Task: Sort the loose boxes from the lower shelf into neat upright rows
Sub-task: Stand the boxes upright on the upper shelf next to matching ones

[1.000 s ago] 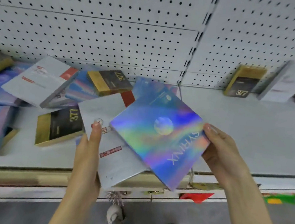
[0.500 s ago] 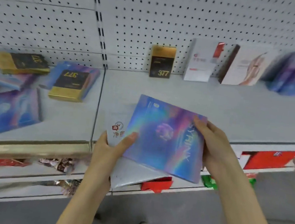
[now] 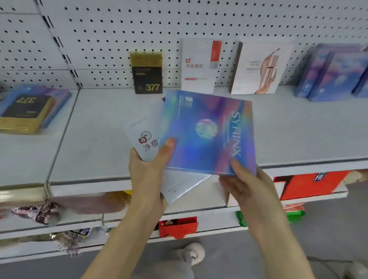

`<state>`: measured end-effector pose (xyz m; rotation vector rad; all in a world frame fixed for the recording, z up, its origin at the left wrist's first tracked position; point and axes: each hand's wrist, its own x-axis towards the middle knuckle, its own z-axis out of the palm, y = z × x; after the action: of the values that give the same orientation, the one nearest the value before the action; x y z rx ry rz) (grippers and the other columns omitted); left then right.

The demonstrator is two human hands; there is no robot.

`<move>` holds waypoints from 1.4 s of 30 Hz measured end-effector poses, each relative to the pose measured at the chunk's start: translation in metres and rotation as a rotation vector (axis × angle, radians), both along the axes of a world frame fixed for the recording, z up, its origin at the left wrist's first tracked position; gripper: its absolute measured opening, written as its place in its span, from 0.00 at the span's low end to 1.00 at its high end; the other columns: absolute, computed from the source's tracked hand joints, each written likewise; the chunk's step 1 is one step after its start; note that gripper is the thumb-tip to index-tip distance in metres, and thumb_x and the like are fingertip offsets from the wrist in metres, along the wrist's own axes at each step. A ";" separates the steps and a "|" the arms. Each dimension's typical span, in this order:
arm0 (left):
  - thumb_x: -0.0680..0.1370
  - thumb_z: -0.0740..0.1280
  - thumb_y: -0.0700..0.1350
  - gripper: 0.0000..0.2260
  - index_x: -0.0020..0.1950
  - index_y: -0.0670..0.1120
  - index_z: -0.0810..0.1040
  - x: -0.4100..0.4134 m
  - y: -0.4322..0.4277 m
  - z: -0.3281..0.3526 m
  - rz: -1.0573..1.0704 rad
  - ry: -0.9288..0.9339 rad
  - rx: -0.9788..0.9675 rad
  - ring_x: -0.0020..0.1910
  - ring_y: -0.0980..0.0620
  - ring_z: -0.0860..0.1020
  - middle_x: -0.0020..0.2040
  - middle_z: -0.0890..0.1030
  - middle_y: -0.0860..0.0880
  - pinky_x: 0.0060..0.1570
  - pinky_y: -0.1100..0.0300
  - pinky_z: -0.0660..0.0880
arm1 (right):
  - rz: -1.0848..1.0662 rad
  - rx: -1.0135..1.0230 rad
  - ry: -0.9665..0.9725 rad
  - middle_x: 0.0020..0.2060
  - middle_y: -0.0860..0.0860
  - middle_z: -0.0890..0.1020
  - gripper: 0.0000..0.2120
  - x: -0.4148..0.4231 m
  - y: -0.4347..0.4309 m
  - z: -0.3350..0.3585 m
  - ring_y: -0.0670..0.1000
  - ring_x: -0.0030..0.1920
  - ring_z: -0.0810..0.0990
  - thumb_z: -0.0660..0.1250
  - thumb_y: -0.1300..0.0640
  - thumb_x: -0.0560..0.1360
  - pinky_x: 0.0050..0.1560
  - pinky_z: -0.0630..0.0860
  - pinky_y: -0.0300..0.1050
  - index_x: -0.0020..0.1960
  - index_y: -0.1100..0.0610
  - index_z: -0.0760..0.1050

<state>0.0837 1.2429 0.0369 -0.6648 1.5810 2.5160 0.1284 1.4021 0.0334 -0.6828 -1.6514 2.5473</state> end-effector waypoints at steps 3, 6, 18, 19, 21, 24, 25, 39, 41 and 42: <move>0.70 0.74 0.48 0.18 0.58 0.52 0.75 -0.025 0.016 -0.004 0.019 0.026 -0.022 0.49 0.45 0.83 0.54 0.84 0.49 0.45 0.48 0.82 | 0.006 -0.044 0.058 0.51 0.52 0.85 0.18 -0.018 0.035 0.004 0.52 0.52 0.84 0.68 0.59 0.68 0.55 0.79 0.46 0.58 0.57 0.78; 0.65 0.74 0.53 0.26 0.61 0.52 0.74 -0.060 0.026 -0.007 0.007 0.095 -0.099 0.50 0.47 0.83 0.55 0.83 0.50 0.47 0.47 0.81 | 0.032 -0.032 0.089 0.51 0.53 0.85 0.17 -0.046 0.077 0.008 0.53 0.51 0.84 0.66 0.62 0.69 0.51 0.80 0.45 0.57 0.59 0.78; 0.60 0.75 0.52 0.32 0.61 0.42 0.73 -0.123 0.105 -0.049 -0.047 -0.004 -0.028 0.46 0.45 0.83 0.53 0.83 0.43 0.37 0.56 0.79 | 0.065 0.073 0.260 0.63 0.54 0.79 0.28 -0.154 0.143 -0.016 0.54 0.62 0.78 0.72 0.61 0.70 0.58 0.77 0.51 0.69 0.54 0.70; 0.61 0.76 0.51 0.31 0.61 0.43 0.73 -0.126 0.106 -0.052 -0.038 -0.006 -0.025 0.46 0.44 0.83 0.53 0.83 0.43 0.37 0.55 0.79 | 0.108 0.113 0.239 0.63 0.55 0.79 0.33 -0.159 0.143 -0.023 0.56 0.62 0.79 0.73 0.64 0.67 0.57 0.78 0.53 0.70 0.54 0.68; 0.65 0.76 0.49 0.26 0.60 0.44 0.74 -0.134 0.105 -0.057 -0.014 -0.014 -0.031 0.45 0.44 0.83 0.53 0.83 0.43 0.38 0.53 0.79 | 0.181 0.148 0.173 0.61 0.53 0.80 0.36 -0.168 0.138 -0.031 0.55 0.60 0.80 0.73 0.66 0.64 0.50 0.80 0.52 0.70 0.51 0.68; 0.73 0.71 0.51 0.19 0.60 0.46 0.74 -0.148 0.099 -0.062 0.052 -0.007 -0.041 0.46 0.46 0.83 0.52 0.83 0.46 0.42 0.51 0.80 | 0.164 0.160 0.174 0.55 0.51 0.83 0.33 -0.182 0.134 -0.037 0.52 0.54 0.83 0.75 0.68 0.64 0.45 0.80 0.46 0.67 0.56 0.71; 0.75 0.69 0.52 0.16 0.60 0.48 0.75 -0.154 0.096 -0.063 0.074 0.001 -0.024 0.47 0.47 0.83 0.52 0.84 0.48 0.43 0.51 0.81 | 0.132 0.160 0.192 0.54 0.51 0.84 0.29 -0.188 0.136 -0.039 0.50 0.52 0.83 0.72 0.66 0.65 0.45 0.80 0.45 0.66 0.58 0.72; 0.77 0.68 0.42 0.09 0.57 0.46 0.74 -0.295 0.064 -0.071 -0.088 0.441 -0.584 0.48 0.60 0.80 0.50 0.80 0.55 0.46 0.59 0.79 | -0.057 0.325 0.139 0.53 0.55 0.84 0.22 -0.217 0.175 -0.065 0.56 0.50 0.83 0.74 0.48 0.62 0.45 0.82 0.48 0.54 0.54 0.79; 0.76 0.69 0.45 0.08 0.54 0.49 0.74 -0.307 0.061 -0.076 -0.071 0.443 -0.717 0.49 0.54 0.80 0.51 0.80 0.52 0.49 0.54 0.80 | -0.071 0.323 0.140 0.53 0.54 0.84 0.22 -0.219 0.174 -0.066 0.56 0.50 0.83 0.74 0.48 0.62 0.46 0.82 0.49 0.53 0.53 0.79; 0.76 0.70 0.46 0.09 0.54 0.50 0.74 -0.313 0.059 -0.078 -0.049 0.435 -0.789 0.50 0.52 0.79 0.52 0.80 0.51 0.50 0.54 0.79 | -0.072 0.325 0.138 0.52 0.54 0.84 0.21 -0.220 0.174 -0.066 0.55 0.49 0.83 0.74 0.48 0.62 0.47 0.81 0.50 0.53 0.53 0.79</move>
<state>-0.2292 1.3020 -0.0411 -0.0992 2.7321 2.0227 -0.0912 1.5758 -0.0327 -0.5160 -1.8913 2.1500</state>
